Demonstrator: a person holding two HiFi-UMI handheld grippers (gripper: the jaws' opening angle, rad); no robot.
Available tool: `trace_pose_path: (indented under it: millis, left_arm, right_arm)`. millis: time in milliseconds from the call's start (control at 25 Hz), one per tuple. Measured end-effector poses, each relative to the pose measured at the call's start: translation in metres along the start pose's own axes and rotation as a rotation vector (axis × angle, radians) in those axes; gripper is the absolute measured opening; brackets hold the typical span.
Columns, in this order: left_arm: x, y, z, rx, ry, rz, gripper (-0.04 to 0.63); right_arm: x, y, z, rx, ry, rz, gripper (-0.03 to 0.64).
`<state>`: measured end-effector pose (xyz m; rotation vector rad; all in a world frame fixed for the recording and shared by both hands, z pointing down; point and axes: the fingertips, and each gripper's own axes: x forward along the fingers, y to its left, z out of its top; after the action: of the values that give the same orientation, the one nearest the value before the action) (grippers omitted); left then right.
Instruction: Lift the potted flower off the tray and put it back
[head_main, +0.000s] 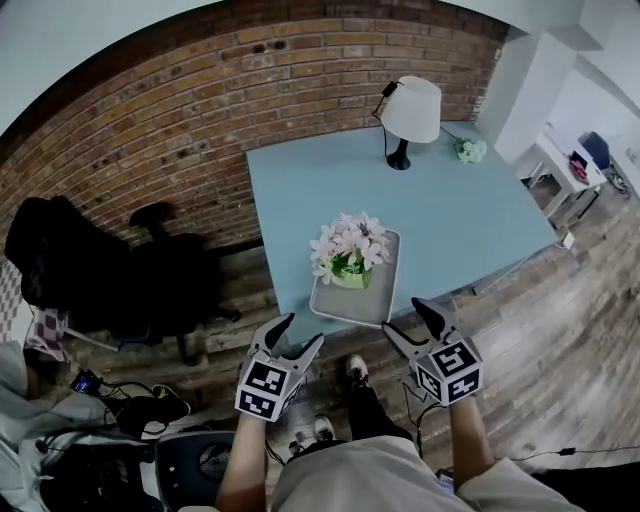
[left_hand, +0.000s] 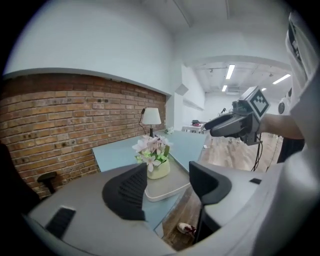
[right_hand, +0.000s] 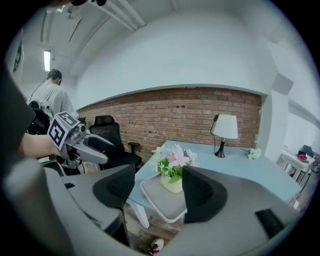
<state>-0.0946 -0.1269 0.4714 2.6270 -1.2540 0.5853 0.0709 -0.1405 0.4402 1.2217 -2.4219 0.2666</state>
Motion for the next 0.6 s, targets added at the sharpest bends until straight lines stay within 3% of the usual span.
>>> trace_pose_path:
  millis: [320, 600]
  left_arm:
    - [-0.061, -0.019, 0.041, 0.069, -0.091, 0.022, 0.267]
    - [-0.094, -0.037, 0.064, 0.124, -0.161, 0.028, 0.194]
  right_arm:
    - [-0.053, 0.032, 0.032, 0.020, -0.063, -0.062, 0.214]
    - [-0.087, 0.054, 0.058, 0.013, -0.156, -0.075, 0.125]
